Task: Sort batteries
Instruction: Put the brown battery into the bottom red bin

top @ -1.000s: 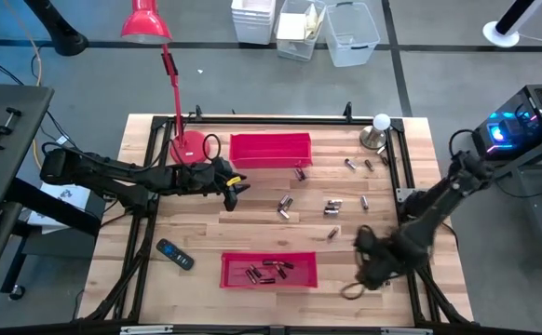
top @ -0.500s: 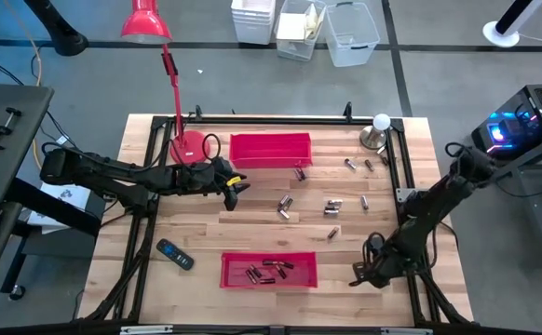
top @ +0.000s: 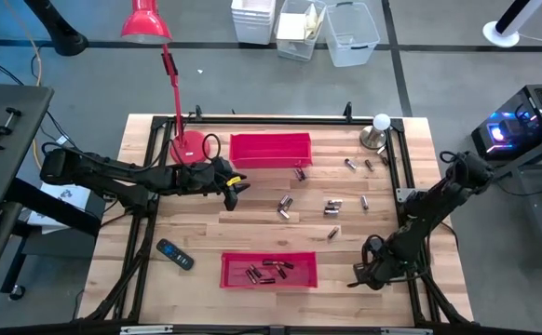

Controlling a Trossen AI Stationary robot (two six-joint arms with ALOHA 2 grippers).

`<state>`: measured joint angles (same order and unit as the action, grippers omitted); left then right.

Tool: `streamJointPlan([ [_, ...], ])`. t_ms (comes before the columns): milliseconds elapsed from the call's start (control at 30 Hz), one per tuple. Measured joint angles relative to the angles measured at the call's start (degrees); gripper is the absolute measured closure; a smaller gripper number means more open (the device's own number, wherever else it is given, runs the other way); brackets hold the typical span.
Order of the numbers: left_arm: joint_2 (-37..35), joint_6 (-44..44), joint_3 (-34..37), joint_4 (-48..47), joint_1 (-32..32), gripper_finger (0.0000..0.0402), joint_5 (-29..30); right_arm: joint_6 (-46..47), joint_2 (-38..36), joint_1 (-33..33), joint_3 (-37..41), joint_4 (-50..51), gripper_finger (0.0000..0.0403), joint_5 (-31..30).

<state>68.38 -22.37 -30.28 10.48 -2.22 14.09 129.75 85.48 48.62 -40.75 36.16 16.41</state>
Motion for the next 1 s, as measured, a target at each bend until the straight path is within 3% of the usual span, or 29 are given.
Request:
streamJointPlan([
  [300, 0.0, 0.0, 0.0, 0.0, 0.0, 0.0245, 0.0, -1.4, 0.0, 0.1, 0.0, 0.5, 0.021, -0.4],
  [600, 0.0, 0.0, 0.0, 0.0, 0.0, 0.0245, 0.0, -13.2, 4.5, 0.6, -0.3, -0.7, 0.0215, -0.5],
  [733, 0.0, 0.0, 0.0, 0.0, 0.0, 0.0245, 0.0, -14.1, 5.5, 0.4, -0.4, -1.0, 0.0258, -0.9],
  [867, 0.0, 0.0, 0.0, -0.2, 0.0, 0.0245, 0.0, -15.6, 5.9, 0.5, -2.2, 0.2, 0.0357, -3.3],
  [1000, 0.0, 1.5, 0.0, -0.3, 0.0, 0.0245, 0.0, -18.9, 6.3, 0.5, -5.8, 3.5, 0.037, -5.1],
])
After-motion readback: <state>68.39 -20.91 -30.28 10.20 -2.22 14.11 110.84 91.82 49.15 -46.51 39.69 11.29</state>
